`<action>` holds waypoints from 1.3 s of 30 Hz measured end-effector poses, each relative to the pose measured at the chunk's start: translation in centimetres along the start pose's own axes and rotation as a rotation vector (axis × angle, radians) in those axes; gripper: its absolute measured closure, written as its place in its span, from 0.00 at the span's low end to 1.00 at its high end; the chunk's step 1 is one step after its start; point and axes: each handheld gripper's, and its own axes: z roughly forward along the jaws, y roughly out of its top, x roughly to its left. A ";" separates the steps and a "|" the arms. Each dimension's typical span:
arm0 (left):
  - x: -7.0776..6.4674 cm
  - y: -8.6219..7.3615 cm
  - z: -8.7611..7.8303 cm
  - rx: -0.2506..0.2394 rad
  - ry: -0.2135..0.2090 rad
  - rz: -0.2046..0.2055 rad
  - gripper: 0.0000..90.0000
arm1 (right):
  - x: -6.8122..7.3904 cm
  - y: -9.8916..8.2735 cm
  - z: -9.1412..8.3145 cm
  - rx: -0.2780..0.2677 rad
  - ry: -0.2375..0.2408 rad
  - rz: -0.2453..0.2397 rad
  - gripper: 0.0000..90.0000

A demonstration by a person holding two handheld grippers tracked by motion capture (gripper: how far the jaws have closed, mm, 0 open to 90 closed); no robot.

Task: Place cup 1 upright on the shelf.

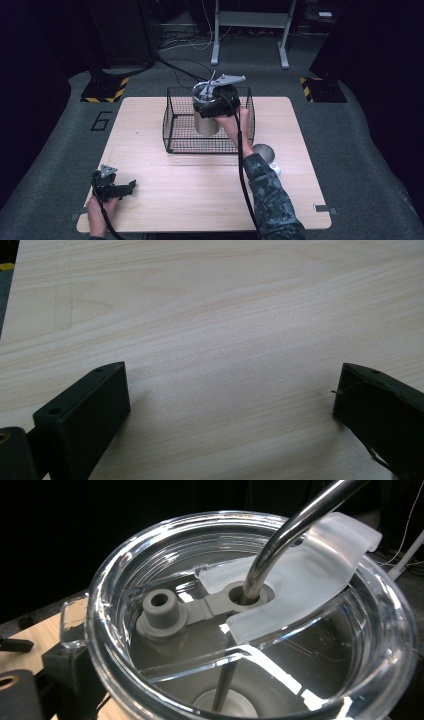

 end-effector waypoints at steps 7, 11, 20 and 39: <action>0.1 0.1 -0.1 0.018 -0.003 0.017 0.02 | -0.1 0.2 1.1 -0.014 -0.013 -0.003 0.04; 0.1 0.0 -0.1 0.016 -0.004 0.016 0.02 | -0.3 0.2 1.7 -0.017 -0.020 0.005 0.04; 0.1 0.0 -0.1 0.012 -0.003 0.015 0.02 | -0.1 0.1 3.4 0.007 -0.027 0.026 0.04; 0.0 0.0 -0.1 0.011 -0.006 0.004 0.02 | 0.8 -0.5 6.9 0.040 -0.017 0.052 0.04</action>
